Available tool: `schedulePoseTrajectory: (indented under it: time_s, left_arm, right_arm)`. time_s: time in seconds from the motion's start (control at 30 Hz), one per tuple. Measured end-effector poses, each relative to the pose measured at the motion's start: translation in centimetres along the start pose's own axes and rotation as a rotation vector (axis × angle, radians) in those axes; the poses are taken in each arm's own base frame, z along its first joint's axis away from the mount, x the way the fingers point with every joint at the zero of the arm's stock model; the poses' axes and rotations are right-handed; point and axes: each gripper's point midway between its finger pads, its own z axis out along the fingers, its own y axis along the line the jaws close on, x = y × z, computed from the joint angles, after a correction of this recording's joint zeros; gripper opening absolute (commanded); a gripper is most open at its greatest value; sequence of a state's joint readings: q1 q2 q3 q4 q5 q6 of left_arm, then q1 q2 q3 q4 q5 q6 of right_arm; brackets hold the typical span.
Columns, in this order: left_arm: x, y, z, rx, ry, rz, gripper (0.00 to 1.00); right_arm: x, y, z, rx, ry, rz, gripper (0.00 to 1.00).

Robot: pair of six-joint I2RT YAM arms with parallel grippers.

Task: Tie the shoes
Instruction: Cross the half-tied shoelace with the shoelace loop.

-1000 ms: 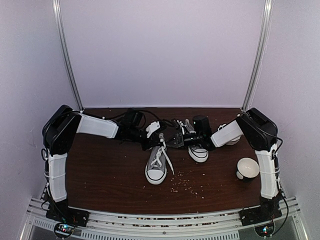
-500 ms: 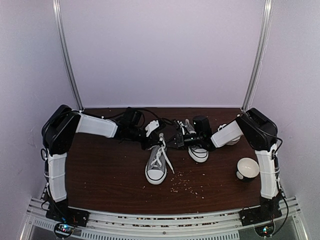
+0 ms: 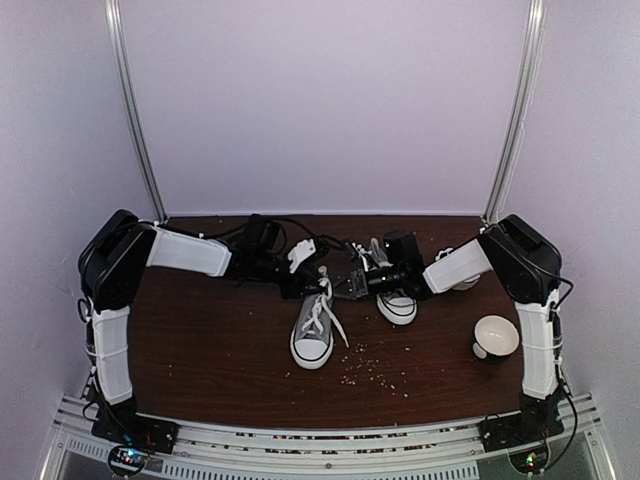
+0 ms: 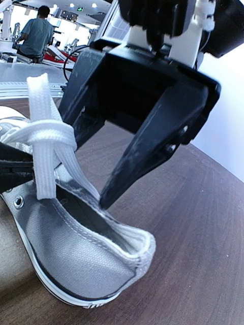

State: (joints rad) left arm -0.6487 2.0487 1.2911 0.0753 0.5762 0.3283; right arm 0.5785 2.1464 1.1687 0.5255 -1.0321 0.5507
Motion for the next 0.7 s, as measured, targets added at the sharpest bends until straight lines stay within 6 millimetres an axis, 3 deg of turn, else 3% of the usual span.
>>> schedulePoseTrajectory:
  time_s: [0.4,0.6,0.7]
  left_arm:
    - [-3.3,-2.6,-2.2,0.052,-0.039,0.139,0.45]
    - [-2.9,-4.1,-1.9,0.087,0.006,0.191,0.46]
    - [-3.8,-4.2,-1.7,0.072,0.009,0.219,0.44]
  right_arm:
    - [0.4,-0.1,0.2,0.033,0.019,-0.024,0.00]
    - [0.2,0.0,0.2,0.036,0.023,-0.034,0.00]
    - [0.2,-0.1,0.2,0.038,0.024,-0.035,0.00]
